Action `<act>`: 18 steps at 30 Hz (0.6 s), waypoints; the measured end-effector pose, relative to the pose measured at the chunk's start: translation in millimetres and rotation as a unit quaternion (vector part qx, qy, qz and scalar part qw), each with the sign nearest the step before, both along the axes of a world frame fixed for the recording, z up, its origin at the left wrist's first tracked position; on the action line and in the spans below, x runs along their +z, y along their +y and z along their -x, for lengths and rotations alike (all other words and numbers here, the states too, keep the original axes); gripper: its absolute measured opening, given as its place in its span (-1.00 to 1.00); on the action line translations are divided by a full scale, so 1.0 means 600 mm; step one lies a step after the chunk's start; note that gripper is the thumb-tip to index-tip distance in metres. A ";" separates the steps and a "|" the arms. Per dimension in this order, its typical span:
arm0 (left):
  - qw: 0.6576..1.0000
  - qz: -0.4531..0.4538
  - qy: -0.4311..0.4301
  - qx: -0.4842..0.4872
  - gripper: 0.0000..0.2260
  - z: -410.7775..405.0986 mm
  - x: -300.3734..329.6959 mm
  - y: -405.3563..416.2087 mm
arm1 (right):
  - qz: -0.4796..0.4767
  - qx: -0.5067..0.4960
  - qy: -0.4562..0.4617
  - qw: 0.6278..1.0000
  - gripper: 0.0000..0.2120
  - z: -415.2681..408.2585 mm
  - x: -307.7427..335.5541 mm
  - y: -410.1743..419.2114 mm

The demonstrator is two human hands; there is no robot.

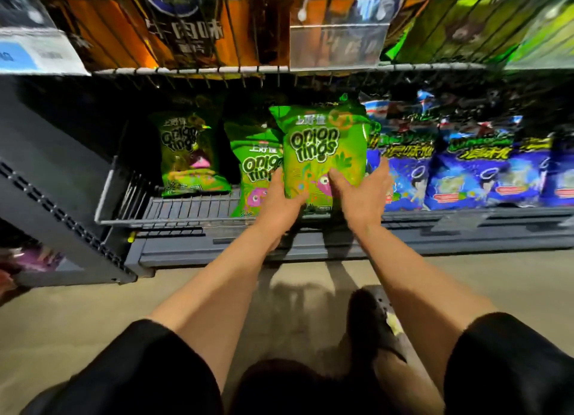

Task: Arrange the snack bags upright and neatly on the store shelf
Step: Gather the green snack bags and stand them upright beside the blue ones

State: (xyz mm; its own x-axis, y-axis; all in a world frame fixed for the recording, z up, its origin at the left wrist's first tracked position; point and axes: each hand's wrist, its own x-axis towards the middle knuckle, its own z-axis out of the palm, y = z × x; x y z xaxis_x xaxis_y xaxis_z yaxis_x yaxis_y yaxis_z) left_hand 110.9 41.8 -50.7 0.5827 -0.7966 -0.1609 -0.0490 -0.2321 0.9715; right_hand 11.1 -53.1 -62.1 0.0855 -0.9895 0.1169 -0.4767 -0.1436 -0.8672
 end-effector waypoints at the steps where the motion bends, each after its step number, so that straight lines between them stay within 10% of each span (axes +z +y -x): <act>1: 1.000 -0.004 0.000 0.000 -0.39 0.008 -0.005 -0.008 | -0.029 0.037 -0.032 0.998 -0.01 0.004 -0.007 -0.007; 18: 0.968 0.084 -0.042 0.232 -0.65 -0.043 0.033 0.114 | 0.056 0.187 -0.066 0.978 -0.31 -0.023 0.016 0.119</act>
State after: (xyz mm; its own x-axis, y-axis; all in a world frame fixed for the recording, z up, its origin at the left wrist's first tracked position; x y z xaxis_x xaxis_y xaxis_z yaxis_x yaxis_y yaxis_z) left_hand 136.9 110.2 -31.0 0.8899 -0.4561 0.0120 -0.0580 -0.0869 0.9945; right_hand 24.9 18.4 -52.5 0.4165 -0.8720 0.2571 -0.2571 -0.3842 -0.8867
